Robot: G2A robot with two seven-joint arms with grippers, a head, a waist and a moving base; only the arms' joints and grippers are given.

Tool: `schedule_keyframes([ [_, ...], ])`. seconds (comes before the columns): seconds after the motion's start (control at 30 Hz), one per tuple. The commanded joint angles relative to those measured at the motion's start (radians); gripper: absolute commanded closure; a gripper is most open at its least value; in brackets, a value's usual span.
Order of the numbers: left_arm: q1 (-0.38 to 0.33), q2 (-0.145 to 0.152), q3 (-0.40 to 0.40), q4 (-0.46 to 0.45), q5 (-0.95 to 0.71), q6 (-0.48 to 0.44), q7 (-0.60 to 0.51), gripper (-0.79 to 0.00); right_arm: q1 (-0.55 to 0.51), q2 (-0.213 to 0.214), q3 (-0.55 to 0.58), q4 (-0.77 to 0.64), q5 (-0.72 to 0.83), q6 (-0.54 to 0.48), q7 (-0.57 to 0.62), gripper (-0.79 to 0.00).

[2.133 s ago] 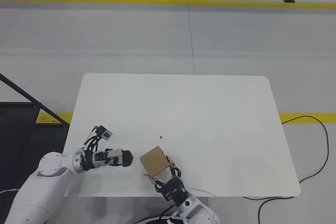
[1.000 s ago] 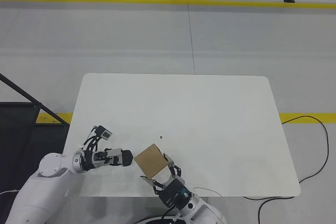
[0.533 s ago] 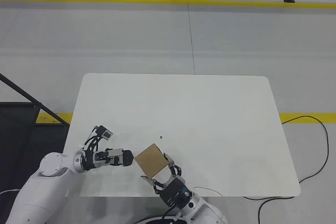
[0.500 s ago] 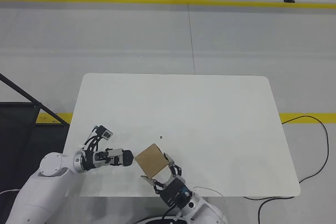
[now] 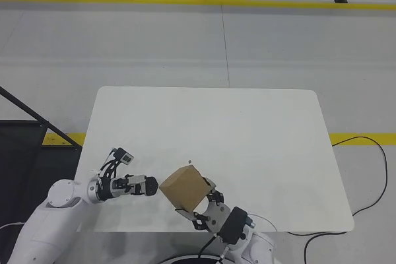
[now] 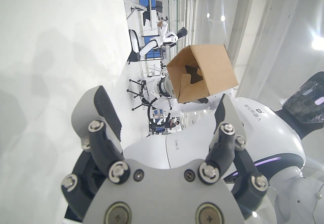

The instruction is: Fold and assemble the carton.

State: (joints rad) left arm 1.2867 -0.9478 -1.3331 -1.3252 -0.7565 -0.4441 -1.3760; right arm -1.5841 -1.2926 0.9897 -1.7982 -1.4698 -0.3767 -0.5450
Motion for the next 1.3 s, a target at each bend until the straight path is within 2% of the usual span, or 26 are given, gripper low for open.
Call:
schedule_keyframes([
  [0.0,-0.001,0.000,0.001,0.003,0.001,0.000,0.000,-0.785,0.000,0.000,-0.001,0.000,-0.001,0.002,0.001,0.000],
  [0.23,-0.005,-0.002,0.005,0.009,-0.003,0.001,-0.001,-0.785,0.002,-0.001,-0.001,-0.002,0.006,0.005,0.006,0.000],
  [0.47,-0.013,-0.006,0.025,0.023,0.035,-0.015,0.015,-0.785,0.070,-0.017,-0.028,-0.041,0.147,0.025,0.102,0.000],
  [0.67,-0.018,-0.007,0.033,0.032,0.029,-0.014,0.014,-0.785,0.110,-0.019,-0.029,-0.070,0.236,-0.061,0.141,0.000],
  [0.8,-0.017,-0.006,0.030,0.036,0.020,-0.011,0.011,-0.785,0.106,-0.016,-0.013,-0.086,0.298,-0.122,0.118,0.000],
  [0.93,-0.015,-0.006,0.025,0.035,0.005,-0.012,0.012,-0.785,0.106,-0.009,0.008,-0.085,0.341,-0.225,0.079,0.000],
  [1.03,-0.012,-0.004,0.018,0.032,0.001,-0.009,0.009,-0.785,0.100,-0.003,0.031,-0.086,0.359,-0.292,0.046,0.000],
  [1.27,-0.008,-0.003,0.014,0.027,-0.002,-0.008,0.008,-0.785,0.084,0.007,0.058,-0.101,0.318,-0.337,0.033,0.000],
])
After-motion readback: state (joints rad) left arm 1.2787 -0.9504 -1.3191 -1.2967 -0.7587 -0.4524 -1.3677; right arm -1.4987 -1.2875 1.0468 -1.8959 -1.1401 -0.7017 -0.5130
